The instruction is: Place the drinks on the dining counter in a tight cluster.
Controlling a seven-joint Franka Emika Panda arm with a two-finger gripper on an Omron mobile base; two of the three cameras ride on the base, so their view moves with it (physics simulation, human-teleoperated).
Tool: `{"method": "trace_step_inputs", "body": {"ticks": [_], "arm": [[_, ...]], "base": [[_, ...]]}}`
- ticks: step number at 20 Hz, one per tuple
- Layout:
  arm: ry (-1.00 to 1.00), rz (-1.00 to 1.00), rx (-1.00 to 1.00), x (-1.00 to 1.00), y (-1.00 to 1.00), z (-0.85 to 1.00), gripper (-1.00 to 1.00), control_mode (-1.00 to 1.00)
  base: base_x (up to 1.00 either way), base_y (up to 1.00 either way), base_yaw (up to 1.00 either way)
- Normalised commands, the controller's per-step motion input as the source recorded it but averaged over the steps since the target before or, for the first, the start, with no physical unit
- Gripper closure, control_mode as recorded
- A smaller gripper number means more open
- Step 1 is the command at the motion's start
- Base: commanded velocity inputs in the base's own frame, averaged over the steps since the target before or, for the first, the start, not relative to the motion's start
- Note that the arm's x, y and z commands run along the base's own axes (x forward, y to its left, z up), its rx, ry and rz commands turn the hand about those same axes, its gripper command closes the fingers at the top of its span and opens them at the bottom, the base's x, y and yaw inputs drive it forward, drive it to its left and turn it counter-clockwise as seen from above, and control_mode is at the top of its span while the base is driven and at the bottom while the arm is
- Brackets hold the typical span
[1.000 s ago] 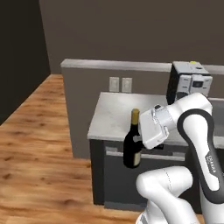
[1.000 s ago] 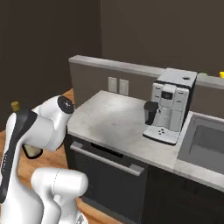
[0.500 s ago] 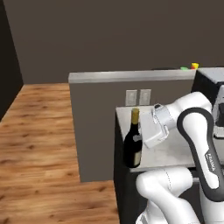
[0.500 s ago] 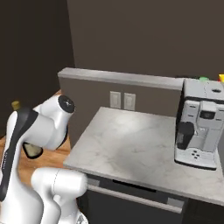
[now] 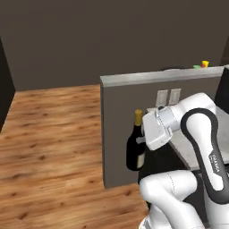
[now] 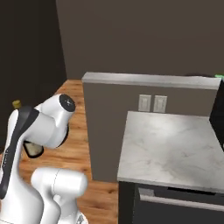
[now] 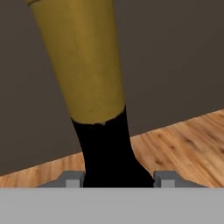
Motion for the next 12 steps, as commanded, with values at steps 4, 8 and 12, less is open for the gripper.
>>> {"method": "trace_step_inputs", "body": {"ticks": [4, 8, 12], "arm": [[0.0, 0.0, 0.0, 0.0, 0.0, 0.0, 1.0, 1.0], [0.0, 0.0, 0.0, 0.0, 0.0, 0.0, 1.0, 1.0], [0.0, 0.0, 0.0, 0.0, 0.0, 0.0, 1.0, 1.0]], "base": [[0.61, 1.0, -0.34], [0.83, 1.0, -0.4], [0.92, 1.0, -0.47]]}}
